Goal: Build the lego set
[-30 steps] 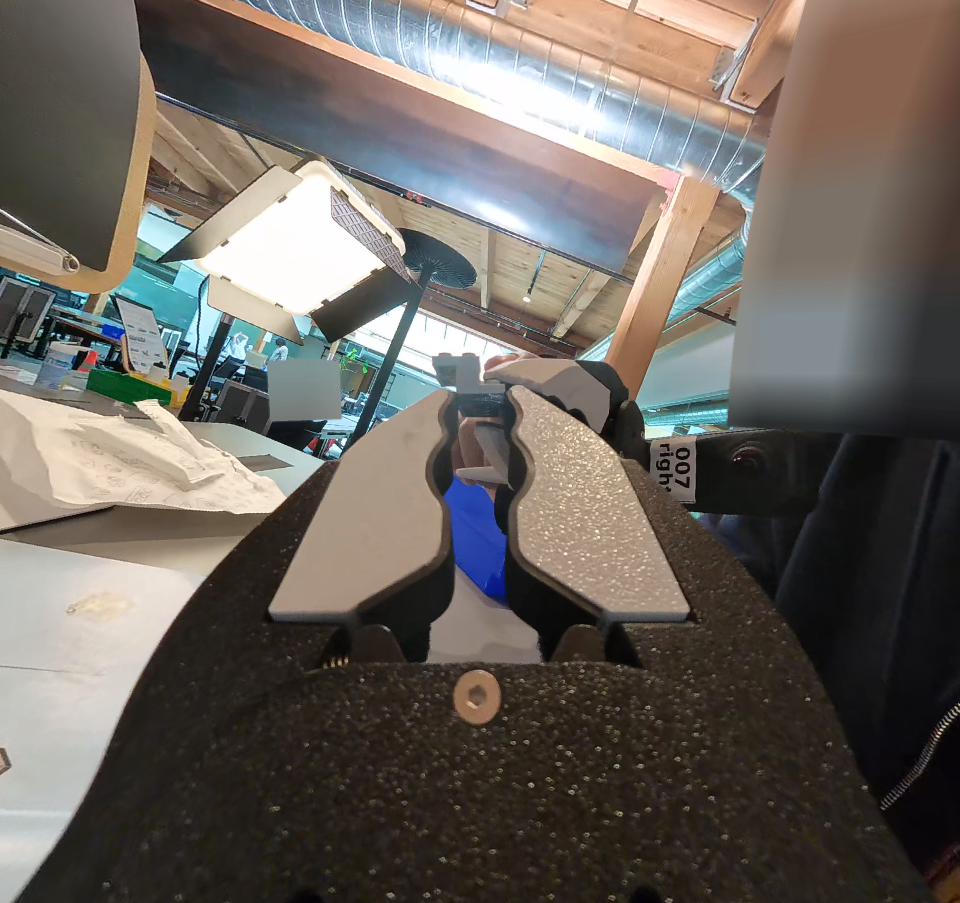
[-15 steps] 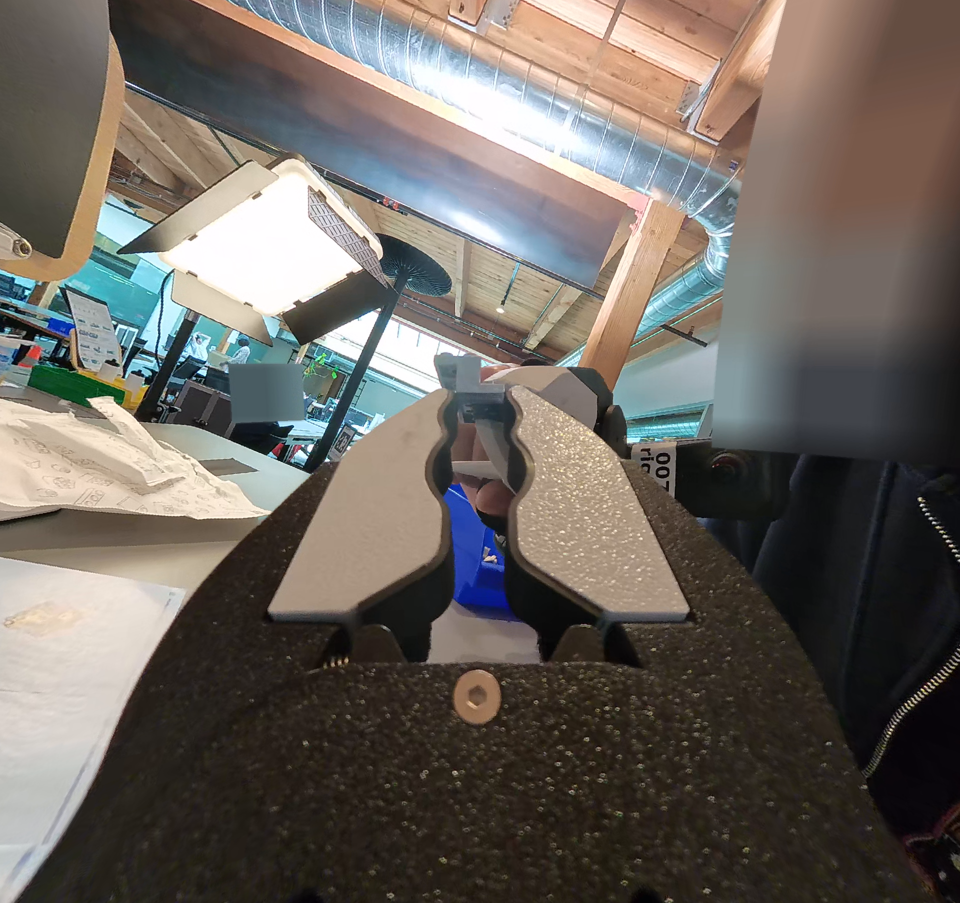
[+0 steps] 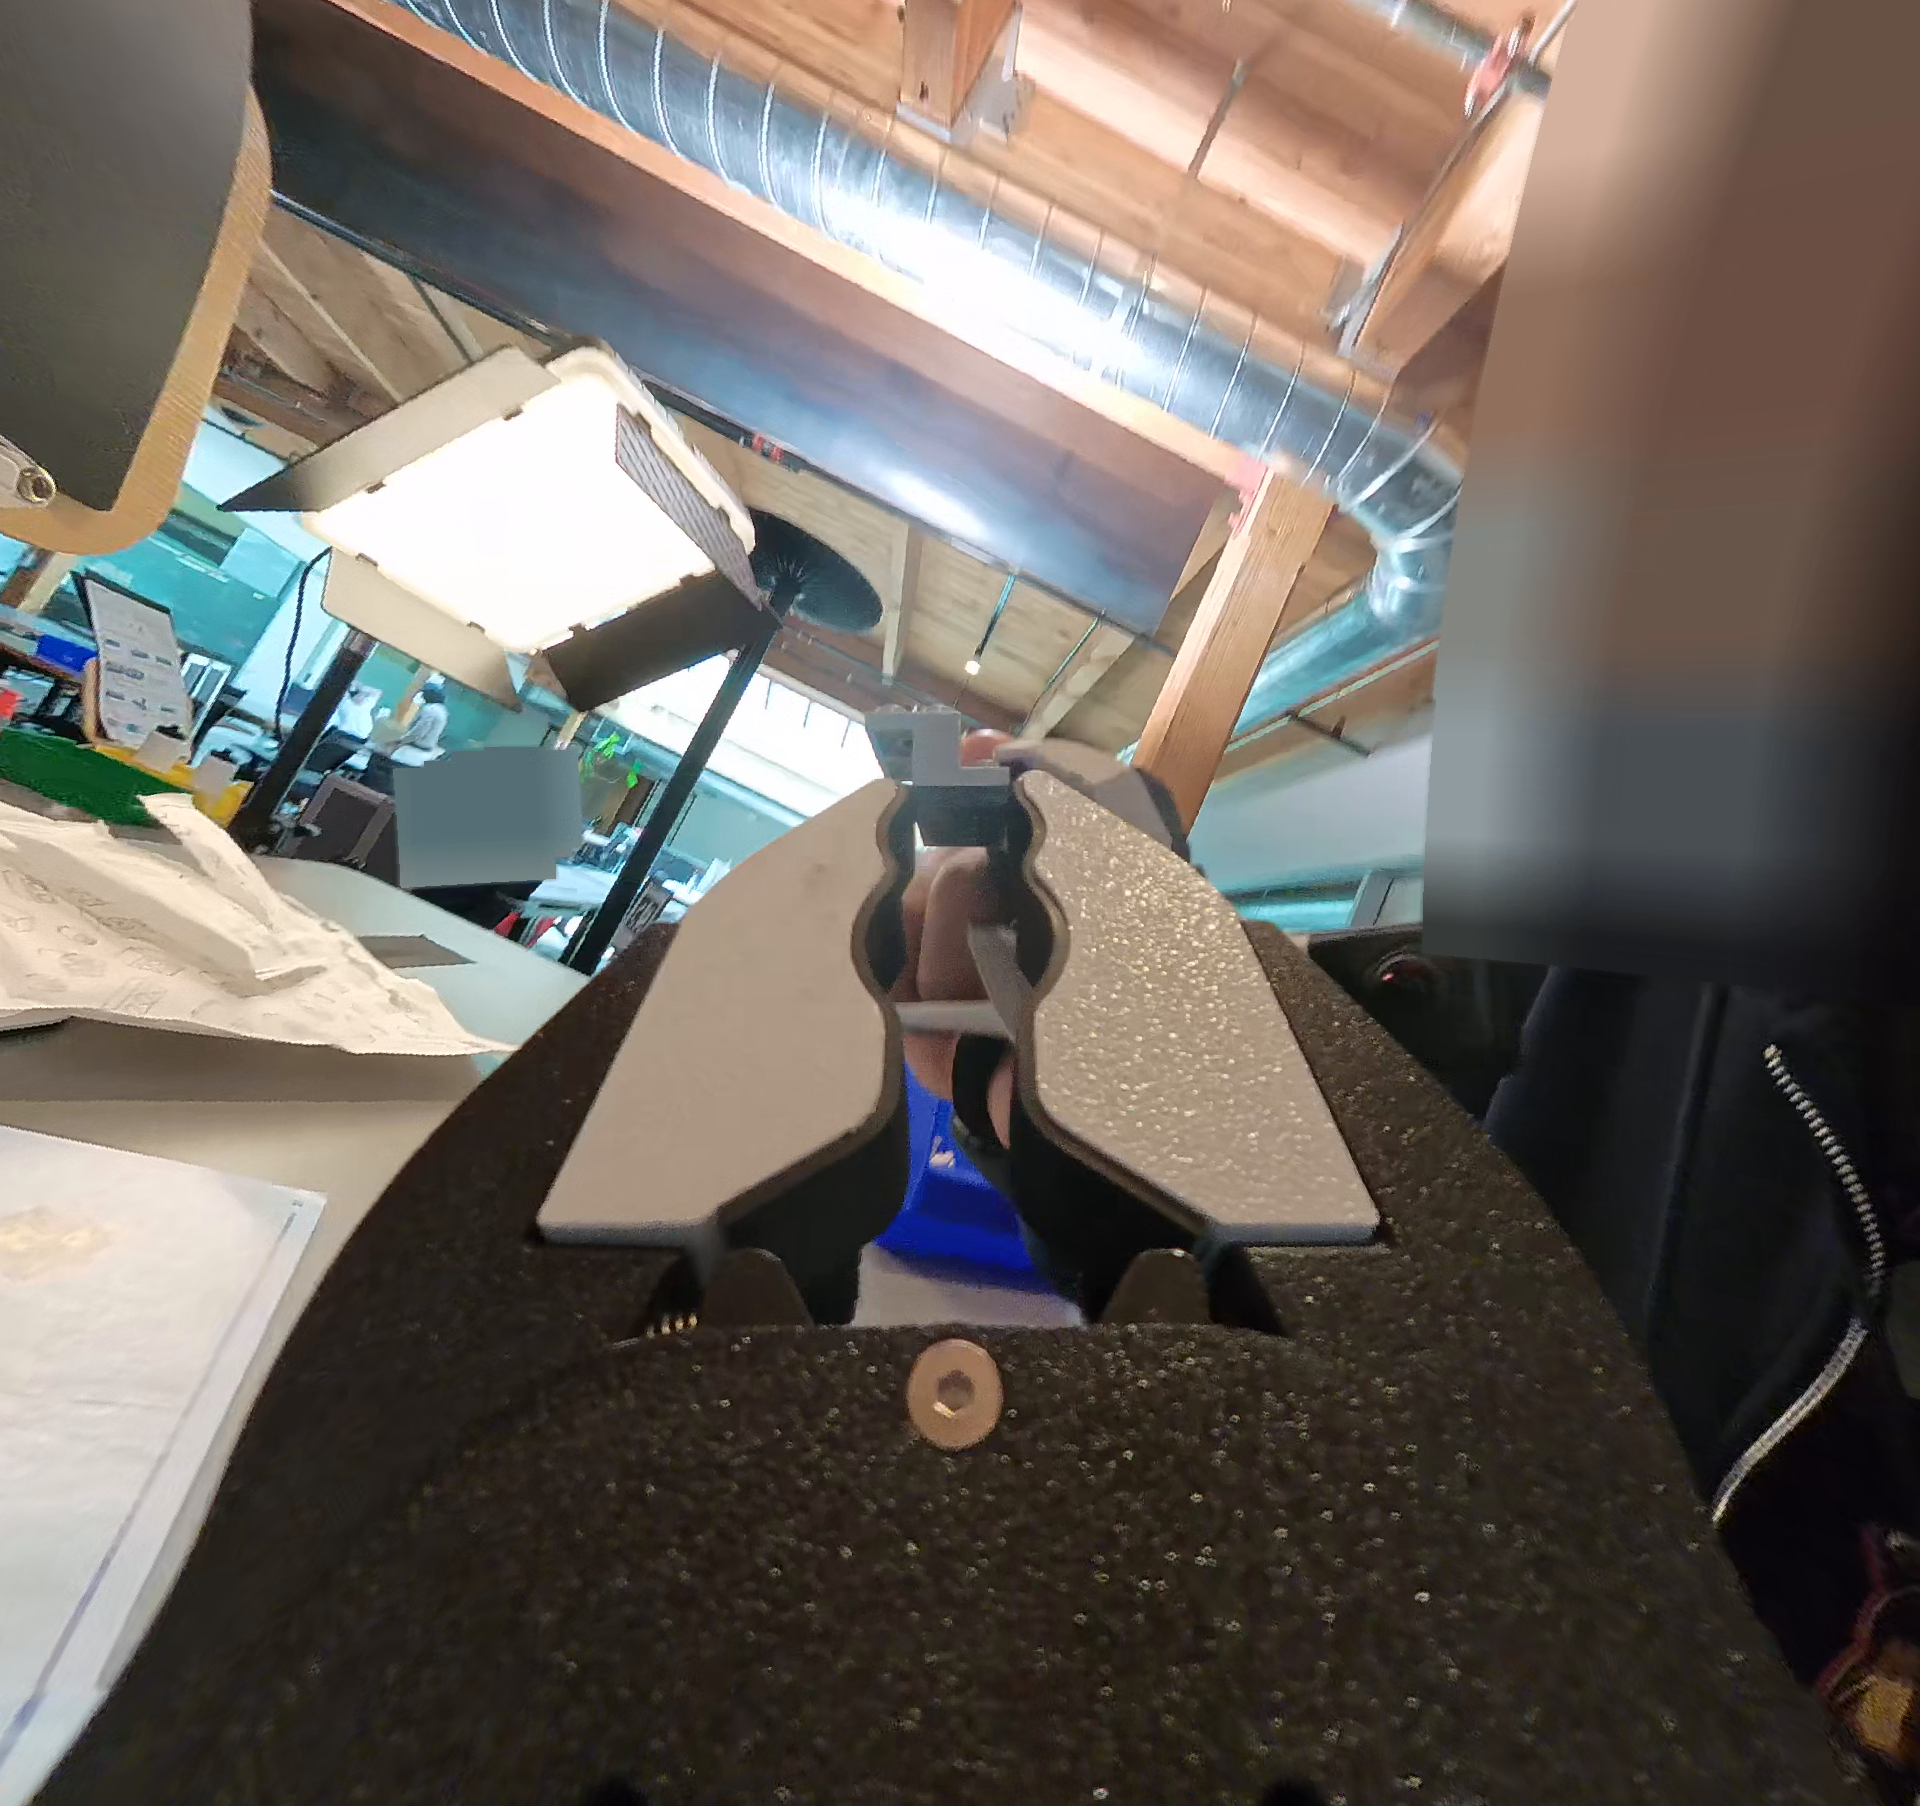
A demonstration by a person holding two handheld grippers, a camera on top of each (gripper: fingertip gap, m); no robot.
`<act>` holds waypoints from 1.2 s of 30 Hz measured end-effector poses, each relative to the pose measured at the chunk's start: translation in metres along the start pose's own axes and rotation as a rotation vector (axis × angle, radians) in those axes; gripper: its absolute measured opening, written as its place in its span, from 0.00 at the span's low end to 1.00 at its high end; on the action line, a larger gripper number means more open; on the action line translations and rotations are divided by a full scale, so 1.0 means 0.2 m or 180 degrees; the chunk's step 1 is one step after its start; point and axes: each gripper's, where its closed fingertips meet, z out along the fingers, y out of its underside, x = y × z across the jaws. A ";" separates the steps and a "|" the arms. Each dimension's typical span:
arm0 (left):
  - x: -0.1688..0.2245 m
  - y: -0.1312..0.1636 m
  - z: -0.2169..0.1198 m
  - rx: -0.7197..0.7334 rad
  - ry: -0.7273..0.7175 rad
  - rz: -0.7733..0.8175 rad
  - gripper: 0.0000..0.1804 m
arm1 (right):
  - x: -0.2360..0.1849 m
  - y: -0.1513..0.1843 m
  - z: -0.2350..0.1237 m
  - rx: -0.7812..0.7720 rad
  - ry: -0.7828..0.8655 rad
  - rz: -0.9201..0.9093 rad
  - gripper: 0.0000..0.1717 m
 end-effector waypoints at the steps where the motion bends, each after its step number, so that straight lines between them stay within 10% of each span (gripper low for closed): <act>1: 0.00 -0.03 -0.02 0.0120 0.0032 -0.0107 0.09 | 0.00 0.00 0.00 0.0033 -0.0060 0.0157 0.19; 13: 0.00 -0.05 -0.05 0.0344 0.0581 -0.1263 0.09 | 0.02 0.08 0.05 -0.0336 -0.0142 0.0687 0.31; 36: 0.01 0.10 0.02 -0.0095 0.0564 -0.1541 0.09 | 0.00 0.07 0.04 -0.0346 -0.0330 0.0602 0.11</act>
